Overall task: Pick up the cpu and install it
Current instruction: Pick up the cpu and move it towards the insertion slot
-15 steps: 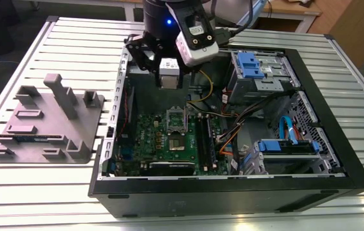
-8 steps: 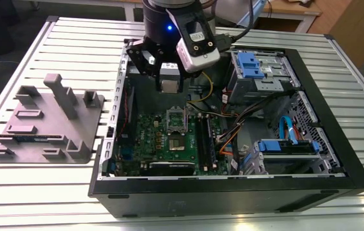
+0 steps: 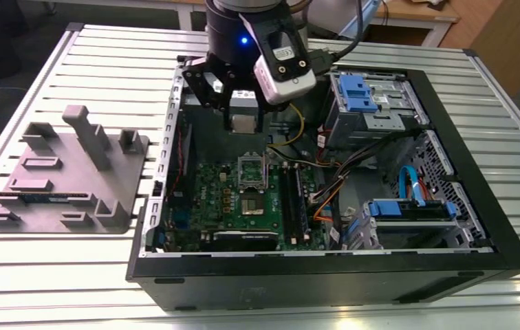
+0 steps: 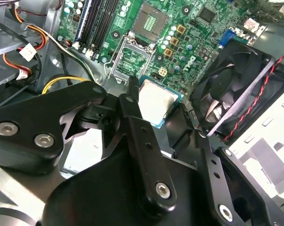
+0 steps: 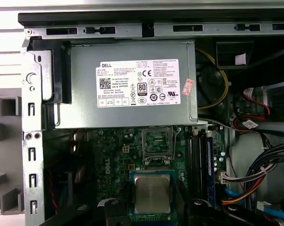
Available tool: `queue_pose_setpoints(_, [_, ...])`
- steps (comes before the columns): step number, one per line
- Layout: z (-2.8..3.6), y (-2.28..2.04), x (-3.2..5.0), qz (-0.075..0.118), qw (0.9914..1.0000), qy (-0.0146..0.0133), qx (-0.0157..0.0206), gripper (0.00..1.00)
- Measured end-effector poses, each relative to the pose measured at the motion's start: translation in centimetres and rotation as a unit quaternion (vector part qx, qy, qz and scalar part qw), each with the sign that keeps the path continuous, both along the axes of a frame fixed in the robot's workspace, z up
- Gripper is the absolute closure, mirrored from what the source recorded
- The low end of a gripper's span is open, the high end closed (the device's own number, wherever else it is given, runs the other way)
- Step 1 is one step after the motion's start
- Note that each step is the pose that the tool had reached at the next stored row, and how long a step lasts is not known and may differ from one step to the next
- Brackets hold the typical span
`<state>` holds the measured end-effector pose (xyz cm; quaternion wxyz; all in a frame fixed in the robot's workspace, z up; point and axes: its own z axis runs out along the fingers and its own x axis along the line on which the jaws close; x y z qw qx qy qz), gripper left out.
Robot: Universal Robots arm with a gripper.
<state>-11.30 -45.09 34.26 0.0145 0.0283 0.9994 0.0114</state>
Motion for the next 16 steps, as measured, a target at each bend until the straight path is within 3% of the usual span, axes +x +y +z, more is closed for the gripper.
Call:
queue_pose_setpoints(10, [-0.46,-0.05,1.16,0.0,1.0,0.0022,-0.0007,0.53])
queue_pose_setpoints(16, [-1.05,-0.55,1.22,0.0,1.0,0.0022,-0.0009,0.53])
